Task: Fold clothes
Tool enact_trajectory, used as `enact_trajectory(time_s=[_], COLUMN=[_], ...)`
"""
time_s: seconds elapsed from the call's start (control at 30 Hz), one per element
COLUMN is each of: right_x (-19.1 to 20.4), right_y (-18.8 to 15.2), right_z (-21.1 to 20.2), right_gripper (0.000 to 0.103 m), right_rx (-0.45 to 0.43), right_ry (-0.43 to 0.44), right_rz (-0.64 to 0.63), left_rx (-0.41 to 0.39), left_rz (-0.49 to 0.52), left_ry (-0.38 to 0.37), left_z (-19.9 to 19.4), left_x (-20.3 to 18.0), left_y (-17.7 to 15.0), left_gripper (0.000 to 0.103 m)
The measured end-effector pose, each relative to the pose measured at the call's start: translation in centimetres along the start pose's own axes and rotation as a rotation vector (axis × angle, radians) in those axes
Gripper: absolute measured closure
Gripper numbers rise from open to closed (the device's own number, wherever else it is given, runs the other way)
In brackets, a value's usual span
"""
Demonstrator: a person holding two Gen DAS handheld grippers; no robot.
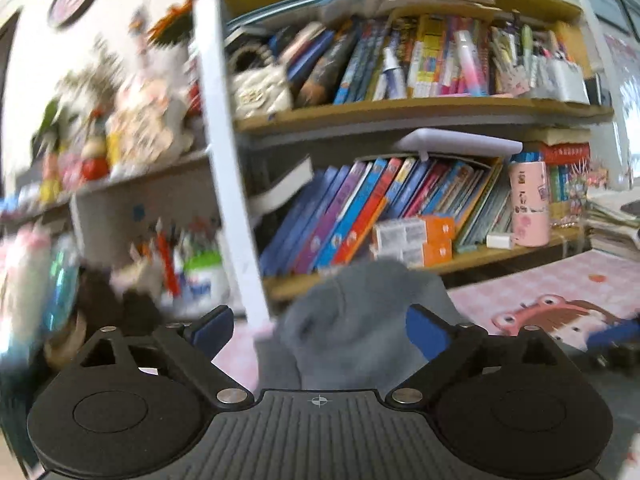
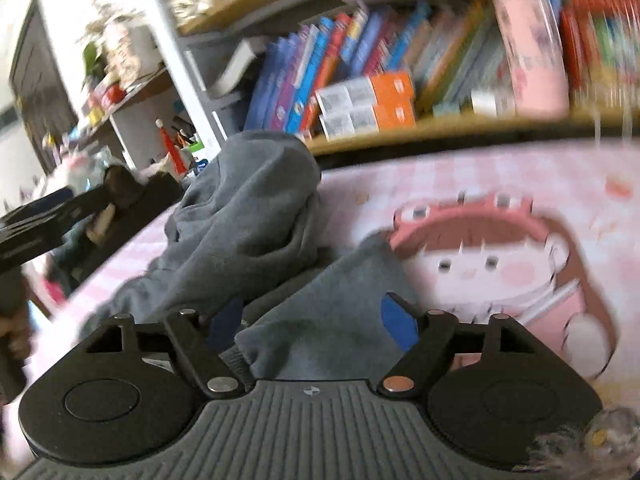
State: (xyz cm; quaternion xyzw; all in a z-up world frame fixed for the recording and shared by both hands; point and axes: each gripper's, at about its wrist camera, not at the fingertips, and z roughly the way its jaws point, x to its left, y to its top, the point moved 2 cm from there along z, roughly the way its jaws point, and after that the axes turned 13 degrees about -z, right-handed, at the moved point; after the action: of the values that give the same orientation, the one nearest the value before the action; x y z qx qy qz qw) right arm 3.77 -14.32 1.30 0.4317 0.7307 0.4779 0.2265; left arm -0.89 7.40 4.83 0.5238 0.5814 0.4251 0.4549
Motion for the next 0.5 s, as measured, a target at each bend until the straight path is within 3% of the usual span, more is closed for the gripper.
enact_trajectory(time_s=[0.07,0.2,0.3,0.5], right_x=[0.8,1.5,1.2,0.1], right_y=[0.3,0.6,1.0,1.3], right_z=[-0.9,-1.9,-1.3,-0.6], right_gripper=[0.001,0.0,0.0,0.0], right_rx=[-0.062,-0.162,-0.13,-0.103], right_ry=[0.036,0.117,0.121,0.159], right_rz=[-0.046,-0.079,-0.125,-0.256], left_rx=[0.039,0.097,0.11,0.204], left_rz=[-0.058,-0.088,-0.043,-0.073], left_ry=[0.005,0.039,0.153,0.243], left_z=[-1.4,-3.8,-4.9,-4.8], left_x=[1.1,3.0,3.9,5.2], left_y=[-1.0,-2.2,-2.6,-4.2], left_gripper=[0.006,0.005,0.0,0.0])
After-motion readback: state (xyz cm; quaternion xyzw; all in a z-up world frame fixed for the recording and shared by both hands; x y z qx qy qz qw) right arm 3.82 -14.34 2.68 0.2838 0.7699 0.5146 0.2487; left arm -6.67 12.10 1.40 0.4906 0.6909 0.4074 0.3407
